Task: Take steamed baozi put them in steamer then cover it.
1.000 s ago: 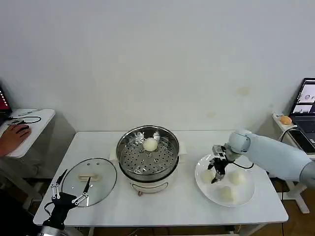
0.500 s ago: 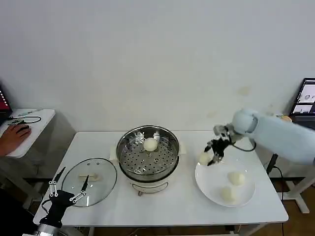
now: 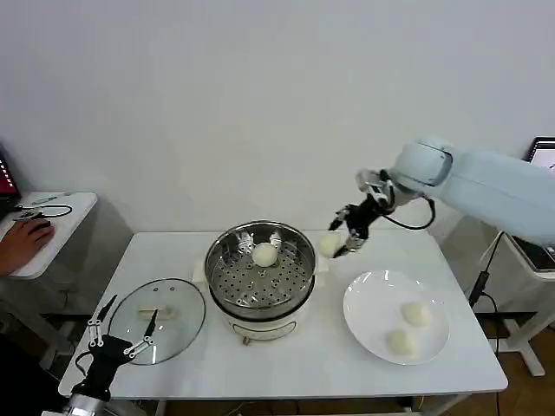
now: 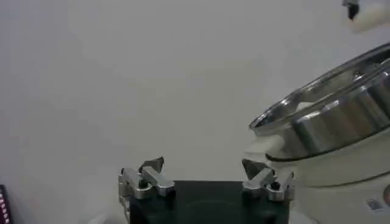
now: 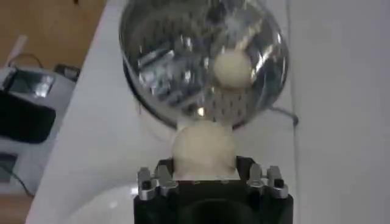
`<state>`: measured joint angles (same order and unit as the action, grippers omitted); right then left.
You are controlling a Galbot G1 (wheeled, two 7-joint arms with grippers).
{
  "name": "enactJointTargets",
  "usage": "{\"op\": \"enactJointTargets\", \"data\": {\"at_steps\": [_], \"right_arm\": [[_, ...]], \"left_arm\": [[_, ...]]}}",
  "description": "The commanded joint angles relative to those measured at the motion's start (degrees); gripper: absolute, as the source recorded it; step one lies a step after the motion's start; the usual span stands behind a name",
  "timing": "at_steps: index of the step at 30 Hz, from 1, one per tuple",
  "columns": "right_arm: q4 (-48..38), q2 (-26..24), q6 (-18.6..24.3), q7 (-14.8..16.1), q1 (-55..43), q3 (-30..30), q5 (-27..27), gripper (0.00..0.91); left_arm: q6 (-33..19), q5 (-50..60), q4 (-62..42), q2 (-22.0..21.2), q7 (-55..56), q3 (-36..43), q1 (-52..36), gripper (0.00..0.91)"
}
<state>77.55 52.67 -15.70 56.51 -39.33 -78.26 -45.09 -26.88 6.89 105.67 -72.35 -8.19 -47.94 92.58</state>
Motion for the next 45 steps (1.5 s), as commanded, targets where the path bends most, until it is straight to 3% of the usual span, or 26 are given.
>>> {"op": "enactJointTargets", "data": {"at_steps": [1, 12, 23, 45], "right_arm": [[-1.7, 11.5, -5.1, -5.1, 1.2, -0.3, -11.1, 0.675], [-5.3, 19.6, -8.1, -10.8, 6.9, -0.1, -9.3, 0.675], [-8.8, 23.3, -10.3, -15.7, 11.6, 0.5, -2.2, 0.675], [-11.6, 24.3, -10.4, -17.5, 15.3, 2.3, 0.3, 0.685]], "left_arm": [[-0.2, 0.0, -0.5, 0.0, 0.0, -0.1, -0.1, 0.907], [-0.1, 0.5, -0.9, -0.8, 0.0, 0.3, -1.2, 0.907], [-0.9, 0.2, -1.3, 0.4, -0.3, 0.4, -1.3, 0.907], [-1.5, 0.3, -1.9, 0.1, -0.4, 0.5, -0.8, 0.907]]}}
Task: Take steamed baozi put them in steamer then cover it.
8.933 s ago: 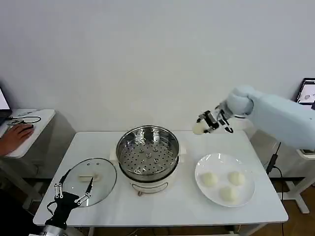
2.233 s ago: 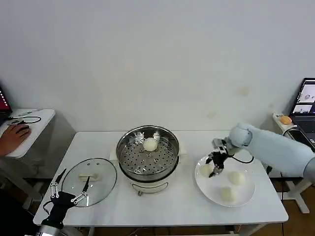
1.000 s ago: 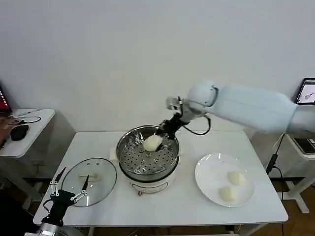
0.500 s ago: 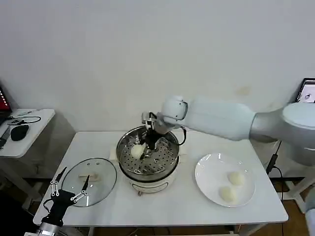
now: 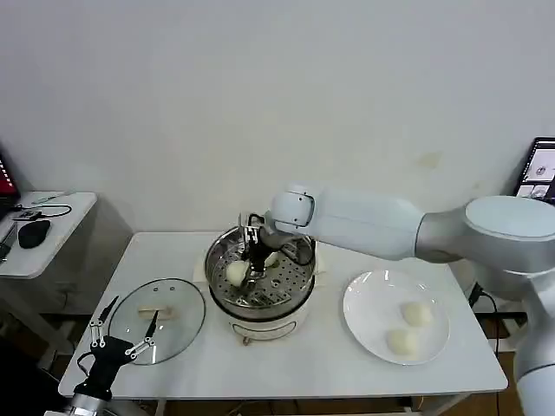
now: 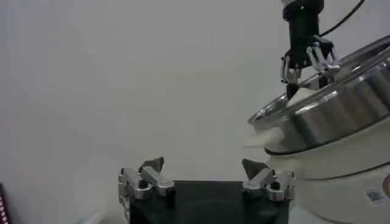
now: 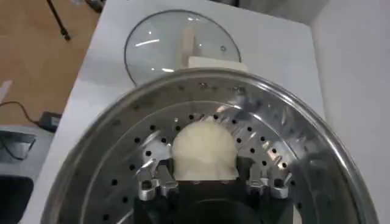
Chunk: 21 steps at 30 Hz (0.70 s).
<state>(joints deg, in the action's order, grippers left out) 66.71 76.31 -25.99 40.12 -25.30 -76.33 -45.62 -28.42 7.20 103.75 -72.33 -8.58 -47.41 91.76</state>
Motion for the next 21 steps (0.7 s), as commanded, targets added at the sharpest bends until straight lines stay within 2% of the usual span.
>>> {"op": "enactJointTargets", "data": {"at_steps": [1, 2, 3, 10, 13, 19, 21], "right_arm": [[-0.8, 0.7, -0.2, -1.3, 1.3, 0.4, 1.1, 0.685], [-0.7, 0.6, -0.1, -1.1, 1.2, 0.4, 1.0, 0.846], [-0.7, 0.5, 0.1, -1.2, 1.3, 0.6, 0.9, 0.907], [0.6, -1.0, 0.3, -1.6, 0.5, 1.5, 0.8, 0.907], [2.2, -3.4, 0.6, -1.6, -0.9, 3.1, 1.5, 0.907], [6.0, -11.4, 4.0, 1.7, -6.9, 4.5, 3.6, 0.907], [7.3, -16.5, 5.9, 6.1, -9.2, 4.6, 5.1, 0.907]], "left_arm": [[-0.1, 0.0, 0.0, 0.1, 0.0, -0.1, 0.1, 0.907], [-0.1, 0.1, 0.0, 0.0, 0.0, -0.1, 0.2, 0.907], [-0.2, 0.1, 0.0, 0.0, 0.0, -0.1, 0.3, 0.907], [-0.2, 0.3, 0.2, -0.1, 0.0, -0.1, 0.4, 0.907], [-0.3, 0.6, 0.3, -0.4, 0.0, 0.0, 0.5, 0.907], [-0.3, 1.0, 0.4, -0.7, 0.0, 0.3, 0.4, 0.907], [-0.3, 1.1, 0.5, -0.6, 0.0, 0.5, 0.5, 0.907]]}}
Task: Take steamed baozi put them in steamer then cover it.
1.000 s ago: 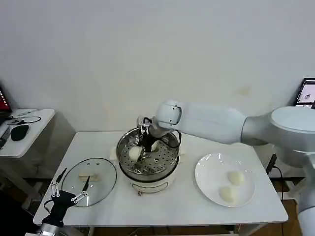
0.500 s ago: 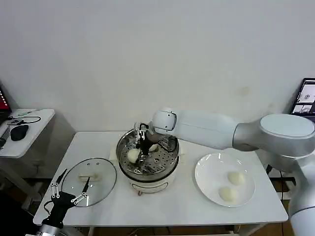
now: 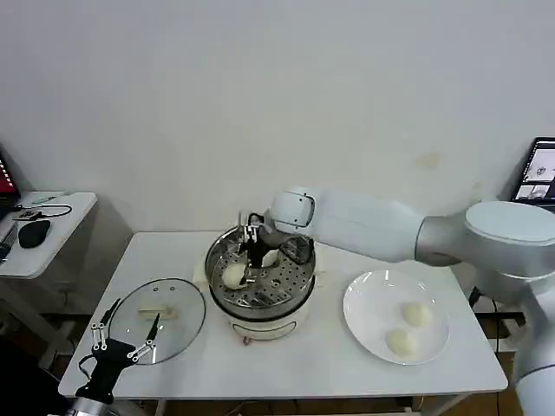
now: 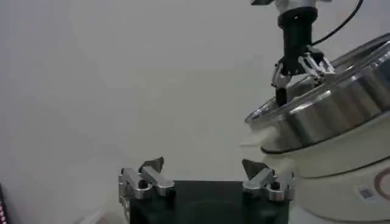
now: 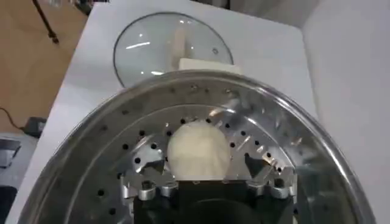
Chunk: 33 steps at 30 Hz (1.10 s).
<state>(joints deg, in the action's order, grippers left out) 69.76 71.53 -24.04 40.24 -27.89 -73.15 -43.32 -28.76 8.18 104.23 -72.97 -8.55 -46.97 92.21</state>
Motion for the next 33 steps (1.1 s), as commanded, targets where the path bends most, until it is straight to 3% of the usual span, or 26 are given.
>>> {"op": "enactJointTargets", "data": {"at_steps": [1, 6, 9, 13, 16, 22, 33], "right_arm": [[4.4, -12.8, 4.3, 7.7, -7.3, 1.3, 3.9, 0.907], [4.7, -21.8, 9.9, 17.6, -9.7, 0.4, 9.7, 0.907], [4.9, -26.1, 12.6, 21.4, -9.2, 0.1, 12.6, 0.907], [5.3, -31.5, 13.3, 21.6, -6.6, 0.3, 18.7, 0.907], [5.3, -35.7, 15.0, 24.4, -1.5, 1.9, 24.3, 0.907], [4.5, -40.7, 17.7, 26.3, 9.3, 7.0, 32.1, 0.907], [6.6, -43.9, 18.5, 27.6, 17.1, 10.2, 33.8, 0.907]], "left_arm": [[0.0, 0.1, 0.1, 0.2, 0.0, 0.1, 0.0, 0.907], [0.0, 0.1, 0.0, 0.8, -0.1, 0.4, 0.0, 0.907], [0.0, 0.2, -0.1, 0.6, -0.1, 0.6, 0.1, 0.907], [-0.1, 0.5, -0.2, 0.5, 0.0, 0.9, 0.2, 0.907], [-0.1, 0.7, -0.4, 0.5, 0.0, 0.9, 0.0, 0.907], [0.0, 0.7, -0.3, 0.8, 0.0, 0.5, 0.3, 0.907], [0.2, 1.3, 0.0, 0.1, 0.1, 0.3, 0.4, 0.907]]}}
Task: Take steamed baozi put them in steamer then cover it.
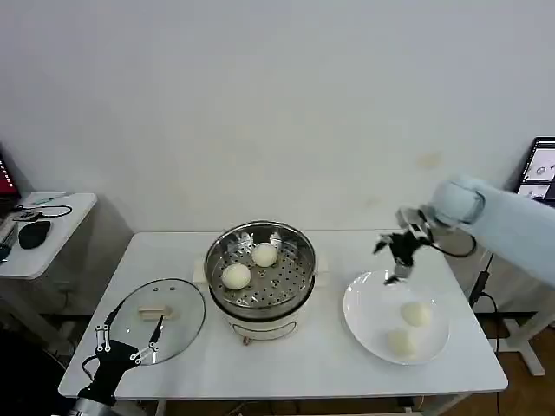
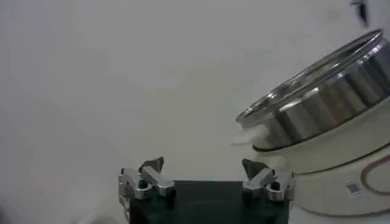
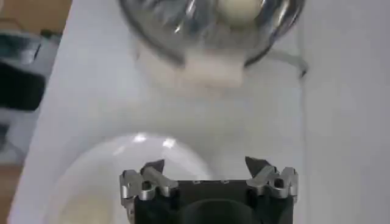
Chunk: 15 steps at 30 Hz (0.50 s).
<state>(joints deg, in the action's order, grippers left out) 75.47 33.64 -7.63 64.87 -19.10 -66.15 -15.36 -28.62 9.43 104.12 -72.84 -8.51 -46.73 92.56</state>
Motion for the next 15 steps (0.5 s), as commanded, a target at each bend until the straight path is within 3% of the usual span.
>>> {"op": "enactJointTargets", "data": {"at_steps": [1, 15], "right_arm": [[1.0, -6.1, 2.1, 3.0, 8.8, 3.2, 5.9, 0.907], [0.9, -3.3, 1.2, 2.6, 14.7, 6.8, 6.6, 0.907]], "left_arm": [[0.0, 0.1, 0.1, -0.1, 0.0, 0.1, 0.0, 0.907], [-0.1, 0.5, 0.1, -0.5, 0.1, -0.3, 0.7, 0.907]]}}
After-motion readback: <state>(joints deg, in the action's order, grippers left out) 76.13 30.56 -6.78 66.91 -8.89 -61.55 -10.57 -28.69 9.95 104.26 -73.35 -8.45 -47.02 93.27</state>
